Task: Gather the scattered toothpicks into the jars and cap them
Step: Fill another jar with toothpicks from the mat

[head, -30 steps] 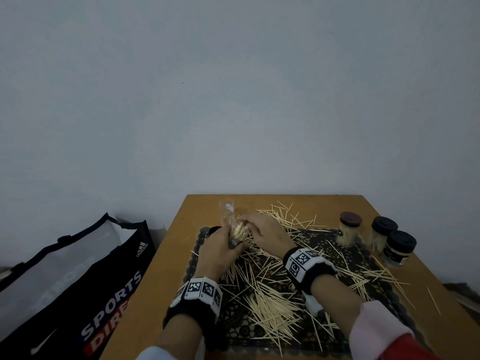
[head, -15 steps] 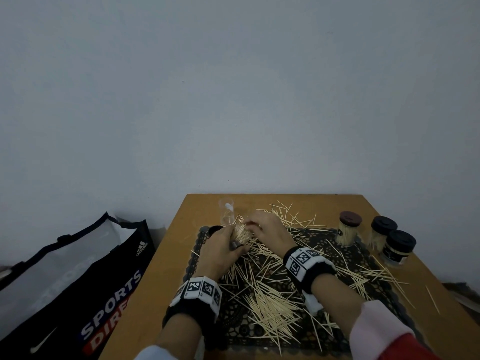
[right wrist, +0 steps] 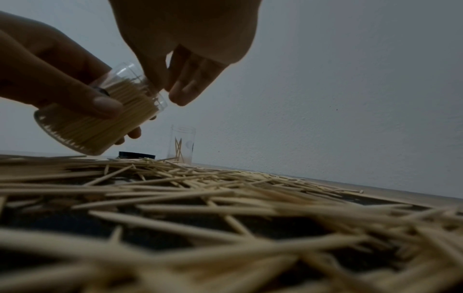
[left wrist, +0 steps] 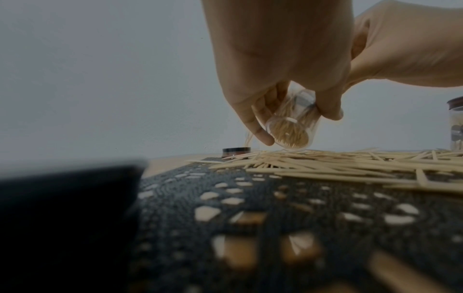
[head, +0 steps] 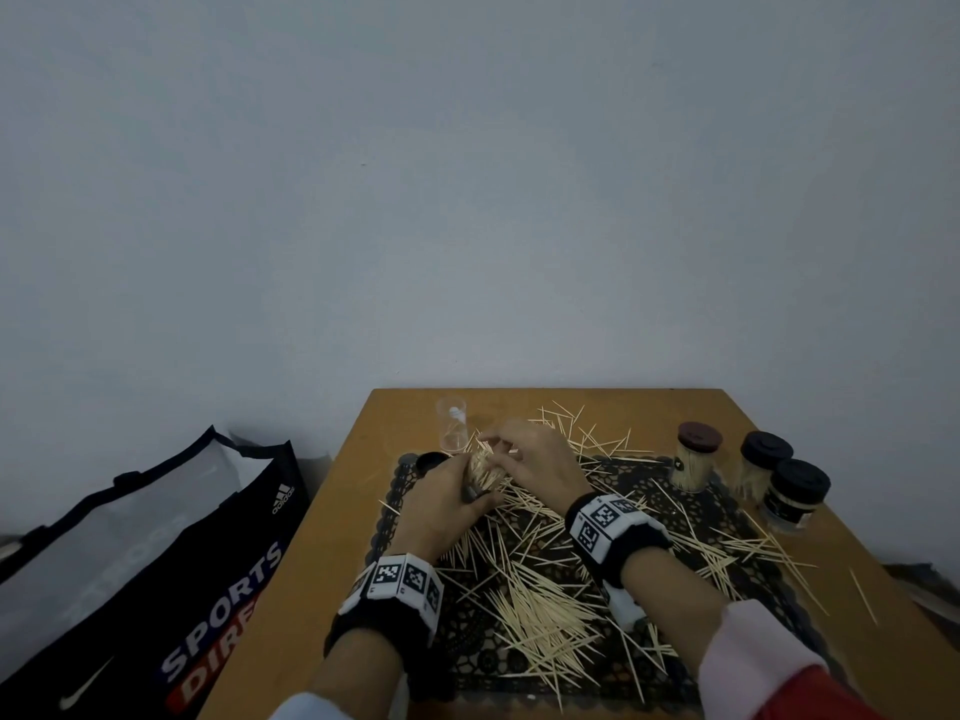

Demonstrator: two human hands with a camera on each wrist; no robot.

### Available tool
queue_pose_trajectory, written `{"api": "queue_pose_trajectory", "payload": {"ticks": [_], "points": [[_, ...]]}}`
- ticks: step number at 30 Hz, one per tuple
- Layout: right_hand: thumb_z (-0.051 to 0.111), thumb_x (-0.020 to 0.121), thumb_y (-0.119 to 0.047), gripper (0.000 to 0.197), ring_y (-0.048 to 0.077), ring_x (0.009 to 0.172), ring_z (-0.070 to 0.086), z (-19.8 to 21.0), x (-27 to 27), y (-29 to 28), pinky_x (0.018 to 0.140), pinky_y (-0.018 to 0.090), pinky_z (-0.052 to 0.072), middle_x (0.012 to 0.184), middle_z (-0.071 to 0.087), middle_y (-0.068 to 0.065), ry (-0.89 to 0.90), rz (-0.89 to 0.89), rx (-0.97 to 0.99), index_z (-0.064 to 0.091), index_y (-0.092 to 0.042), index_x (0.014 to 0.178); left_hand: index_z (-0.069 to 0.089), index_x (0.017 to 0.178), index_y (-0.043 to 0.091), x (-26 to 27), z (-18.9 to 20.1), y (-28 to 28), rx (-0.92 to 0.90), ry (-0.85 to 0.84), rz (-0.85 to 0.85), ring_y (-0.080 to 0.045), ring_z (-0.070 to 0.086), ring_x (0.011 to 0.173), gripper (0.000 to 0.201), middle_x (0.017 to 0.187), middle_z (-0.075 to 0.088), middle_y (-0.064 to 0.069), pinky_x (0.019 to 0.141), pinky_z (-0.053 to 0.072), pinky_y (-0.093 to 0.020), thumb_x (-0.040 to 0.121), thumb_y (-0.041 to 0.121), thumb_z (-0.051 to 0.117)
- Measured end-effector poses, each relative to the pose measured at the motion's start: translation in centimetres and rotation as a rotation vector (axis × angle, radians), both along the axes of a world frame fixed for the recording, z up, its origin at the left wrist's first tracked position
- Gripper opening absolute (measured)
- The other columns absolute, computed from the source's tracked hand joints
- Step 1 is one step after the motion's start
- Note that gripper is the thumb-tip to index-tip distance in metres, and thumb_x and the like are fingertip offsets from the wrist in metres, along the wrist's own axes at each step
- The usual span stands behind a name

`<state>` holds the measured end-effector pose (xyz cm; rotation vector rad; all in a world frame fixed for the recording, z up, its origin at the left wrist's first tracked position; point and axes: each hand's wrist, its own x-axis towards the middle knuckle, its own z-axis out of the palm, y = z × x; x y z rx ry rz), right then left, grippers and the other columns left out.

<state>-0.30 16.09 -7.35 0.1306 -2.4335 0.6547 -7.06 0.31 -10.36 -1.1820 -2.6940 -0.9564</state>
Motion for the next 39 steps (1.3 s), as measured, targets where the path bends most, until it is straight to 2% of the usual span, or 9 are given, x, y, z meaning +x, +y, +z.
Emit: {"api": "queue_pose_trajectory", "payload": {"ticks": [3, 6, 9, 14, 17, 23, 30, 32, 39], "points": [[0.058, 0.095, -0.028, 0.023, 0.009, 0.076, 0.062, 0.3, 0.0, -0.4, 0.069, 0.033, 0.055, 0.106, 0.065, -0.009, -0.010, -0.008, 0.015, 0.065, -0.020, 0.115, 0.048, 0.101, 0.023, 0.4, 0.6, -0.2, 0.022, 0.041, 0.059, -0.008, 0.052, 0.068, 0.040, 0.078, 0.054, 0.012, 0.053, 0.032, -0.022, 0.084, 0.053, 0.068], [0.057, 0.091, -0.051, 0.049, 0.009, 0.083, 0.064, 0.3, 0.2, -0.5, 0.077, 0.030, 0.055, 0.109, 0.064, -0.007, -0.199, 0.029, -0.073, 0.053, -0.026, 0.133, 0.048, 0.116, 0.022, 0.4, 0.5, -0.3, 0.056, 0.064, 0.077, -0.009, 0.057, 0.077, 0.047, 0.088, 0.061, 0.008, 0.055, 0.037, -0.019, 0.084, 0.048, 0.070], [0.065, 0.085, -0.050, 0.052, 0.008, 0.075, 0.063, -0.1, 0.1, -0.5, 0.073, 0.028, 0.054, 0.093, 0.064, -0.008, -0.254, 0.061, -0.061, 0.055, -0.030, 0.131, 0.045, 0.132, 0.021, 0.4, 0.4, -0.3, 0.076, 0.044, 0.052, -0.015, 0.059, 0.095, 0.060, 0.106, 0.064, 0.003, 0.070, 0.050, -0.031, 0.083, 0.043, 0.072], [0.060, 0.082, -0.047, 0.042, 0.007, 0.085, 0.058, 0.3, 0.2, -0.6, 0.071, 0.026, 0.054, 0.109, 0.059, -0.008, -0.128, 0.052, -0.005, 0.059, -0.020, 0.115, 0.032, 0.148, 0.017, 0.4, 0.1, -0.5, 0.045, 0.054, 0.083, -0.018, 0.041, 0.130, 0.083, 0.142, 0.046, -0.001, 0.098, 0.043, -0.033, 0.080, 0.035, 0.077], [0.074, 0.080, -0.027, 0.038, 0.008, 0.089, 0.061, 0.1, 0.0, -0.5, 0.074, 0.031, 0.058, 0.109, 0.062, -0.007, -0.149, 0.074, -0.014, 0.059, -0.023, 0.114, 0.032, 0.147, 0.020, 0.4, 0.1, -0.5, 0.023, 0.079, 0.085, -0.017, 0.042, 0.127, 0.083, 0.139, 0.048, 0.001, 0.094, 0.045, -0.032, 0.080, 0.034, 0.078], [0.081, 0.074, -0.017, 0.051, 0.009, 0.099, 0.058, 0.1, -0.1, -0.7, 0.085, 0.034, 0.056, 0.115, 0.063, -0.004, -0.195, 0.115, -0.045, 0.060, -0.020, 0.121, 0.038, 0.146, 0.020, 0.2, 0.0, -0.6, 0.008, 0.138, 0.110, -0.021, 0.047, 0.122, 0.068, 0.133, 0.053, -0.001, 0.090, 0.045, -0.033, 0.088, 0.037, 0.068], [0.070, 0.082, -0.047, 0.054, 0.011, 0.084, 0.066, 0.3, 0.2, -1.0, 0.075, 0.029, 0.058, 0.104, 0.067, -0.004, -0.290, 0.067, -0.147, 0.054, -0.027, 0.130, 0.054, 0.130, 0.017, -0.1, -0.1, -0.7, 0.067, 0.203, 0.171, -0.024, 0.055, 0.106, 0.048, 0.116, 0.062, -0.004, 0.080, 0.050, -0.037, 0.087, 0.034, 0.068], [0.070, 0.084, -0.041, 0.048, 0.015, 0.077, 0.067, 0.3, 0.2, -1.1, 0.069, 0.032, 0.059, 0.093, 0.068, 0.000, -0.295, 0.050, -0.132, 0.057, -0.022, 0.127, 0.053, 0.131, 0.019, -0.3, -0.3, -0.6, 0.060, 0.215, 0.173, -0.022, 0.055, 0.108, 0.051, 0.118, 0.061, -0.001, 0.081, 0.050, -0.036, 0.085, 0.033, 0.070], [0.073, 0.076, -0.021, 0.048, 0.015, 0.083, 0.067, 0.2, 0.1, -0.8, 0.068, 0.034, 0.059, 0.104, 0.067, 0.000, -0.256, 0.018, -0.080, 0.057, -0.022, 0.120, 0.042, 0.142, 0.020, -0.7, -0.7, -0.6, -0.025, 0.215, 0.201, -0.020, 0.048, 0.121, 0.076, 0.134, 0.052, 0.002, 0.093, 0.049, -0.038, 0.077, 0.036, 0.079]]}}
